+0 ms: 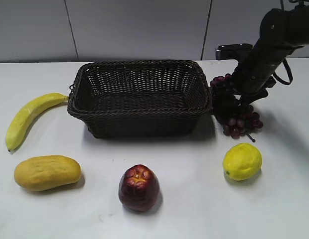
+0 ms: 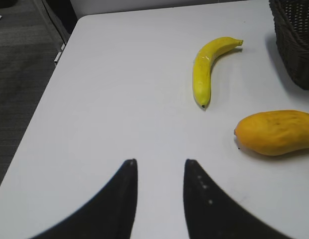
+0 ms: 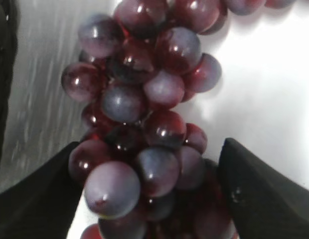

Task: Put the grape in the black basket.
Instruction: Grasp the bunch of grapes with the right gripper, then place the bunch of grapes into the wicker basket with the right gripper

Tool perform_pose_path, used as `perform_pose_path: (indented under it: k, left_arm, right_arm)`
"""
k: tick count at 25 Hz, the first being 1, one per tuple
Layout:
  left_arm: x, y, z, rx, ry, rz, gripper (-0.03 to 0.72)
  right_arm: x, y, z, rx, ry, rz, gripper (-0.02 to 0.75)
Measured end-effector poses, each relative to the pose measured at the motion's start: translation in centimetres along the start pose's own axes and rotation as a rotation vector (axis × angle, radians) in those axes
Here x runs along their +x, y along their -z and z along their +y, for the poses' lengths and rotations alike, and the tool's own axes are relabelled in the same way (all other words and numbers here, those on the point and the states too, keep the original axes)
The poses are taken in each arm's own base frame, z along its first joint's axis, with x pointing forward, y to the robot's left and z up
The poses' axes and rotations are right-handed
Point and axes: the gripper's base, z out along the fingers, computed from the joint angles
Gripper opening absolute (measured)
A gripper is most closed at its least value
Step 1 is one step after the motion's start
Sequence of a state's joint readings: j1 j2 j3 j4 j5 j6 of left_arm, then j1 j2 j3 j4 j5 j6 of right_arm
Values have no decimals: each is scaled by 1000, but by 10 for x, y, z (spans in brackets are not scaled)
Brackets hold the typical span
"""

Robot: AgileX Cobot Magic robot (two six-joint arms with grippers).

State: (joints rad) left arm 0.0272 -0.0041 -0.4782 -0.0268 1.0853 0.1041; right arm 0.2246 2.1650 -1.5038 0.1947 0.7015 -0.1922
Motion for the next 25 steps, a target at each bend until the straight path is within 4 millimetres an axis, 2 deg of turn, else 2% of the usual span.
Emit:
perform_pose_path:
  k: [5,7,15,25]
  left_arm:
    - [0,0,0,0,0,0,237]
    - [0,0,0,0,0,0,237]
    - [0,0,0,0,0,0,237]
    - [0,0,0,0,0,0,237]
  right_arm:
    - [0,0,0,-5,-3,-2,350]
    - [0,0,1,-7,-5,-3,281]
    - [-2,5,2,-11,3,9,267]
    - [-10,45,5,7,47,-42,257]
